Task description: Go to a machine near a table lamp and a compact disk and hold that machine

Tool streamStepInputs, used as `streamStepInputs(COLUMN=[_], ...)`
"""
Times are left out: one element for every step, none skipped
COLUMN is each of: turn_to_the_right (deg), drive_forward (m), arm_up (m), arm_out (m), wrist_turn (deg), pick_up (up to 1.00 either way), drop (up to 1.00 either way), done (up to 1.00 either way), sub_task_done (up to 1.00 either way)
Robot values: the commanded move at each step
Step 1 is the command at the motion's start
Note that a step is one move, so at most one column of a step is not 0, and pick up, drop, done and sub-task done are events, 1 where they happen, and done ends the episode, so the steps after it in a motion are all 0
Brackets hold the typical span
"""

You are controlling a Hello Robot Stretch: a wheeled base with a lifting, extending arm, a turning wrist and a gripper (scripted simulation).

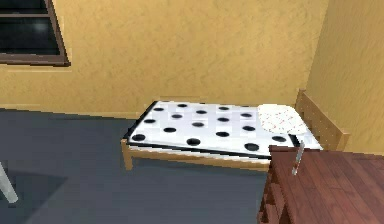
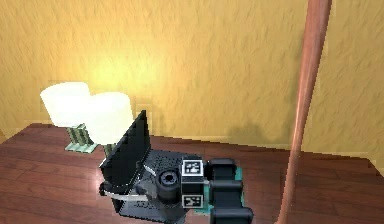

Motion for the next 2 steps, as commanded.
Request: streamStepInputs(turn_to_the_right=[0.0, 0.0], drive_forward=[0.0, 0.0], arm_up=[0.0, -0.3], arm_out=[0.0, 0.0], wrist_turn=[45.0, 0.0], pick_up=[0.0, 0.0], drop=[0.0, 0.0], done=[0.0, 0.0], sub_task_done=[0.0, 0.0])
